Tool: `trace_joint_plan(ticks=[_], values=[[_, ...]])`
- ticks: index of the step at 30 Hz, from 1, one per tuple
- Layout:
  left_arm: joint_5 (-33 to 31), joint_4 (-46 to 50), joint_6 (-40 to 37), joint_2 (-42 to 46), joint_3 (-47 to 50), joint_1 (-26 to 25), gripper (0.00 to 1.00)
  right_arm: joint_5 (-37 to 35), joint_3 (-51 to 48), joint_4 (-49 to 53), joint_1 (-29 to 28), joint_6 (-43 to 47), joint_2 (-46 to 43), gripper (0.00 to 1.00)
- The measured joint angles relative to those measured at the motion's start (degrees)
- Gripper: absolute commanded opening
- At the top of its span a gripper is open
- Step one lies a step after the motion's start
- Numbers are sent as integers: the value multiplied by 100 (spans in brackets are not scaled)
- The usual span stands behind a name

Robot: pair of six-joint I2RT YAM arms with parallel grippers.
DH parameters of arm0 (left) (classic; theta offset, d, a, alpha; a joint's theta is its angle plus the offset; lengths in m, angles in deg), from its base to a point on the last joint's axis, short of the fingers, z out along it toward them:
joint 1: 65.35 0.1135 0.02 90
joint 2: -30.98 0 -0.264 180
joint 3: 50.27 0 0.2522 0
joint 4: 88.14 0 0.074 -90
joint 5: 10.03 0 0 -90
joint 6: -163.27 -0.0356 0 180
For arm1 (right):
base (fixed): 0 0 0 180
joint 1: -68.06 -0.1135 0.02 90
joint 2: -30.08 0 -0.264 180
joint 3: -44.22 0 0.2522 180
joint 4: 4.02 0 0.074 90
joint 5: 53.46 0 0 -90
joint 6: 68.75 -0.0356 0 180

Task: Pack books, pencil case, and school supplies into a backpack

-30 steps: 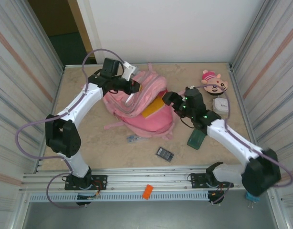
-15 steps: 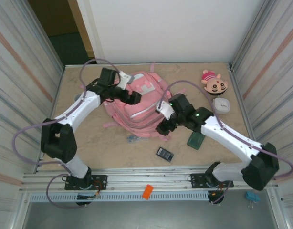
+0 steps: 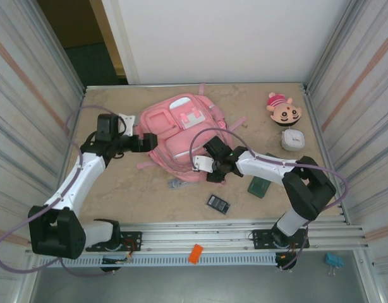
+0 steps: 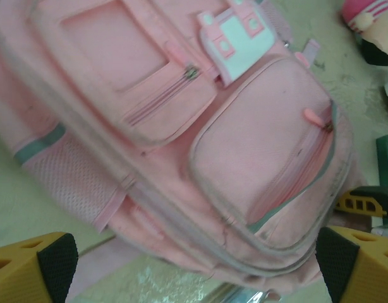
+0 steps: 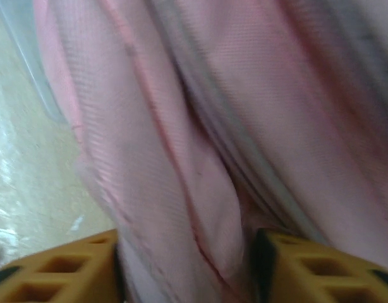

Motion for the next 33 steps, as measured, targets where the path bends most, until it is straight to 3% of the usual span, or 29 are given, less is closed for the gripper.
trace_joint_plan(ticks=[2,9,20,27,33], values=[[26,-63,76,153,219,72,99,-66,0,-92,61,166,-61,0],[518,-702,254,317,723,426,91,306,1209,951,479,634,-363,0],[741,-1996,560,245,1449,437,74,498,3482,1832,909,658,-374,0],[595,-2830,739,-555,1561,76,67,501,3781,2065,933,387,-254,0],[444,-3517,841,-1255,1556,-55,54,501,3786,2140,935,304,-243,0]])
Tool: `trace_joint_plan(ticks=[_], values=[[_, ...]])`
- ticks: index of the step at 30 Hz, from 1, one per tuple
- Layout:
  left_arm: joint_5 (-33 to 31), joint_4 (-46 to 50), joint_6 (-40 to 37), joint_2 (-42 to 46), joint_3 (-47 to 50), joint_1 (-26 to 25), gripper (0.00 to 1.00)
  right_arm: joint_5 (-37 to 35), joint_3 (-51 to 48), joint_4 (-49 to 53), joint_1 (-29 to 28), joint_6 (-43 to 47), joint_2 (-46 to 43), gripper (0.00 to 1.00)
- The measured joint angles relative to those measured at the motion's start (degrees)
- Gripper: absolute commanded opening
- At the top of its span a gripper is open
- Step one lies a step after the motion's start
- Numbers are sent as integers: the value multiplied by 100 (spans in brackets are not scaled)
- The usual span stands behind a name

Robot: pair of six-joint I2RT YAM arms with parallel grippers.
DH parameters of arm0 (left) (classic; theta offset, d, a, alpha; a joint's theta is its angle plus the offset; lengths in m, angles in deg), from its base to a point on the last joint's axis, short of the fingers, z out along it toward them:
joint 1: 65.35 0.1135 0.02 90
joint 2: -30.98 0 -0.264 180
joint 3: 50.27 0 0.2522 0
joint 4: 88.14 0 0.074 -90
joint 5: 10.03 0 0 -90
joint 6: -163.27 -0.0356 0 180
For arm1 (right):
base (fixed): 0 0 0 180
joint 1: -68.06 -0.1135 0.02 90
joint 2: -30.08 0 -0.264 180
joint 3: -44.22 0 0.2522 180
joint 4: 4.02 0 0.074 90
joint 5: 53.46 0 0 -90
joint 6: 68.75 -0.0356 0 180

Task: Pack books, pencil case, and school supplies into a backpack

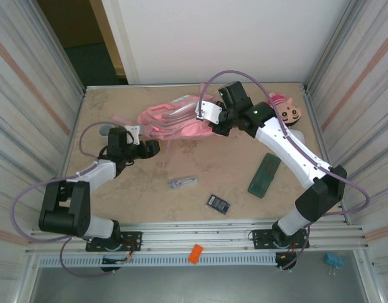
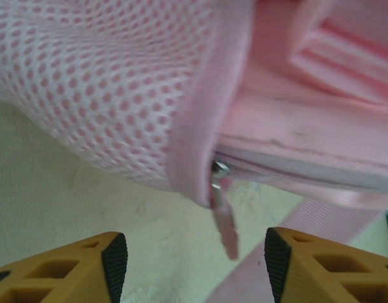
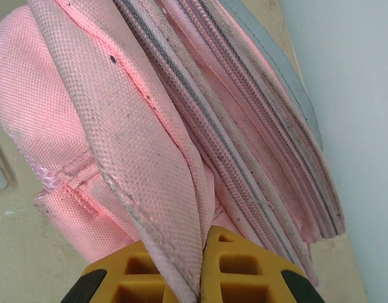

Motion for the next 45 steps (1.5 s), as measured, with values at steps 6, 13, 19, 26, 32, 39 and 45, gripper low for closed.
trace_joint_plan(ticks=[6,13,19,26,32,39,45], values=[[-55,-382,-66,-636,-170,0,19,-2,0,2,0,-105,0,0],[669,-866,-334,-616,-190,-37,0,-122,-9,-48,0,-376,0,0],[1456,-874,-605,-98,-116,-55,0,-238,-306,-293,-13,-579,-2,0],[2173,-284,-955,450,-315,-393,7,-323,-435,-496,-57,-848,-2,0],[1558,223,-973,922,-190,-319,65,-15,-474,-538,42,-981,-13,0],[855,-81,-686,713,332,120,88,450,-452,-234,234,-981,-155,0],[780,-844,-621,-31,330,120,86,476,-452,-76,229,-981,-295,0]])
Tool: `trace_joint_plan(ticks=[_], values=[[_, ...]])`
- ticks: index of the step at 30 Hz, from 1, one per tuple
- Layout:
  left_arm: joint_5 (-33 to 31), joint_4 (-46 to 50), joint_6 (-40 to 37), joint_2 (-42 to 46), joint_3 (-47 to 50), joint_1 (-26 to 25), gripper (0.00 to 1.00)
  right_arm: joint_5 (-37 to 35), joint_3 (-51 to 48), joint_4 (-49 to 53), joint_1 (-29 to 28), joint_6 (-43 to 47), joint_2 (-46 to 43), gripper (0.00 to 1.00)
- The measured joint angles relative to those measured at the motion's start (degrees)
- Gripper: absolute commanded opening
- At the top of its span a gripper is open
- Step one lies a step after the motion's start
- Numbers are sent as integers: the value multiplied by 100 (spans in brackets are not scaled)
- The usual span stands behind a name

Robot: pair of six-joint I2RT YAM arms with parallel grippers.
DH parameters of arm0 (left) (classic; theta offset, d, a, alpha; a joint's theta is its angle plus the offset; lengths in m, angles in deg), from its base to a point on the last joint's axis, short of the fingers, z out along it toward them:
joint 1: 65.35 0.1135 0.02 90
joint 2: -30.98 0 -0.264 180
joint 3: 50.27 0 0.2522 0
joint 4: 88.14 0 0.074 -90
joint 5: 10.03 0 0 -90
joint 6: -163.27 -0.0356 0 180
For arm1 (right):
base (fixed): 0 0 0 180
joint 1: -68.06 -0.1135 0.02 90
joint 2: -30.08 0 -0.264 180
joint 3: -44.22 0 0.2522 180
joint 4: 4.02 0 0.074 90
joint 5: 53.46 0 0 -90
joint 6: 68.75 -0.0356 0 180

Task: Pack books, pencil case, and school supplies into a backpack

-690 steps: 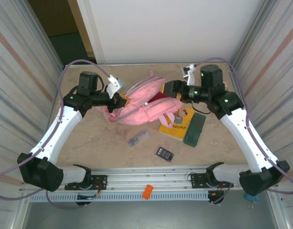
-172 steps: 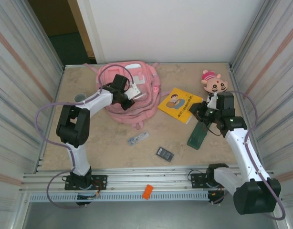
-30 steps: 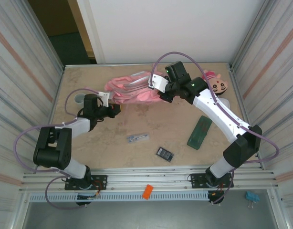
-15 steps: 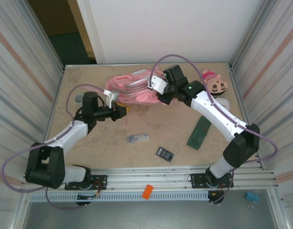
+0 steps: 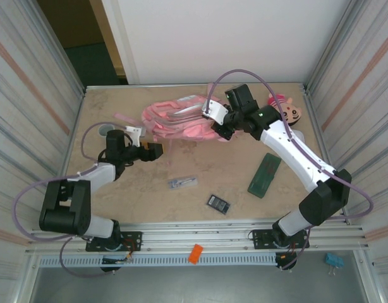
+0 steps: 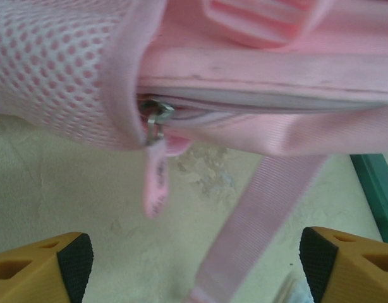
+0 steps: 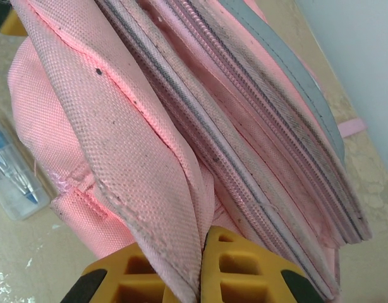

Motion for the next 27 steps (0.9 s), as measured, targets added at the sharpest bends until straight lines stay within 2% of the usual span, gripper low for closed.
trace_joint_plan(ticks=[10,17,20,22,27], values=[[-118,-872,20,-678,-44,-7,68,55,0,63,0,0,-83,0],[-118,-1266,28,-811,-118,-7,33,81,0,76,0,-2,-83,0],[-35,-1320,-11,-815,-149,-17,9,83,0,74,0,-4,-85,0],[72,-1329,-15,-815,-177,-33,1,81,0,63,-2,-4,-85,0],[411,-1270,-22,-809,-269,-37,0,-57,0,52,-22,-42,-133,0]])
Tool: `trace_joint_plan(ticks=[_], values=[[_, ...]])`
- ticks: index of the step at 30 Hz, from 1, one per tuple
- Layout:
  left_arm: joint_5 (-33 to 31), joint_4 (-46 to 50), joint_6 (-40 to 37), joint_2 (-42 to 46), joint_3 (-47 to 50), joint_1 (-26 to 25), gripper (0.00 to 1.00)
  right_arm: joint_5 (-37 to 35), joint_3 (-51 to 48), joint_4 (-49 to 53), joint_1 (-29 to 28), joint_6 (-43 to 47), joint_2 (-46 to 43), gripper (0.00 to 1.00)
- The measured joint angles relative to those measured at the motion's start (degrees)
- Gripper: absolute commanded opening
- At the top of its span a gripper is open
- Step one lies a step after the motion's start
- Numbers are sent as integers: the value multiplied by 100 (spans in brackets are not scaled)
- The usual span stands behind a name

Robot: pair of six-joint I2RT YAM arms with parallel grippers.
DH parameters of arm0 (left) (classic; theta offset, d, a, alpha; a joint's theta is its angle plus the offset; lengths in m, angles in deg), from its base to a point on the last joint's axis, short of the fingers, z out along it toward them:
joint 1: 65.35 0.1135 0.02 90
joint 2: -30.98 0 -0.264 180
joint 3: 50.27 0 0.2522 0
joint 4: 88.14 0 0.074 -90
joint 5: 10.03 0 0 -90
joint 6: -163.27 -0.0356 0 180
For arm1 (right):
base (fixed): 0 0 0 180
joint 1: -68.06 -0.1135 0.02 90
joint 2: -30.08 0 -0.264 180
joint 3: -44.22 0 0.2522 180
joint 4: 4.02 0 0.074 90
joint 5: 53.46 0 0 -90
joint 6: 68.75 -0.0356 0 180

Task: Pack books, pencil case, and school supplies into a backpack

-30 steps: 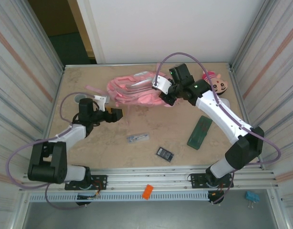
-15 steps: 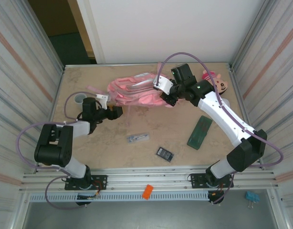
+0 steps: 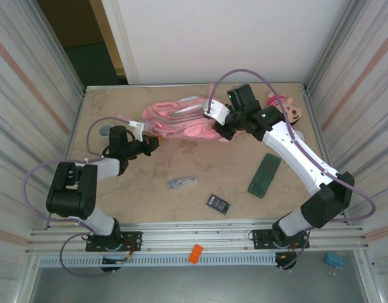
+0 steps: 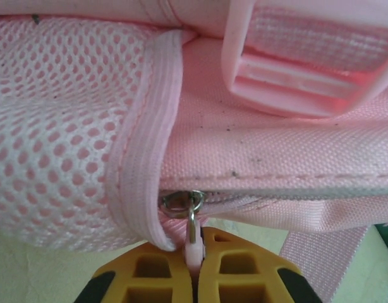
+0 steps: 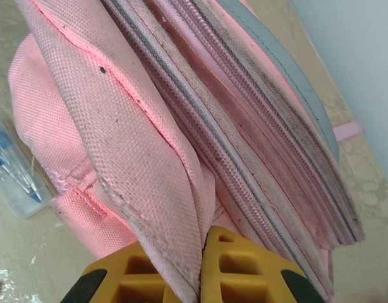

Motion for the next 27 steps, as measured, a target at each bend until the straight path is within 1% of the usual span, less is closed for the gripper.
trace_joint_plan(ticks=[6,14,19,23,27], values=[[490,525,-11,221,-164,-59,0,-404,-210,-160,-175,-199,-133,0],[1097,1473,-24,767,-374,-260,0,-1191,-385,-518,-533,-835,-155,0],[1375,2061,4,968,-745,-509,0,-1451,-627,-726,-804,-1161,-157,0],[1510,2273,195,1093,-927,-719,0,-1530,-787,-841,-844,-1353,-155,0],[1589,2594,345,1158,-1316,-1060,0,-1589,-815,-887,-855,-1497,-149,0]])
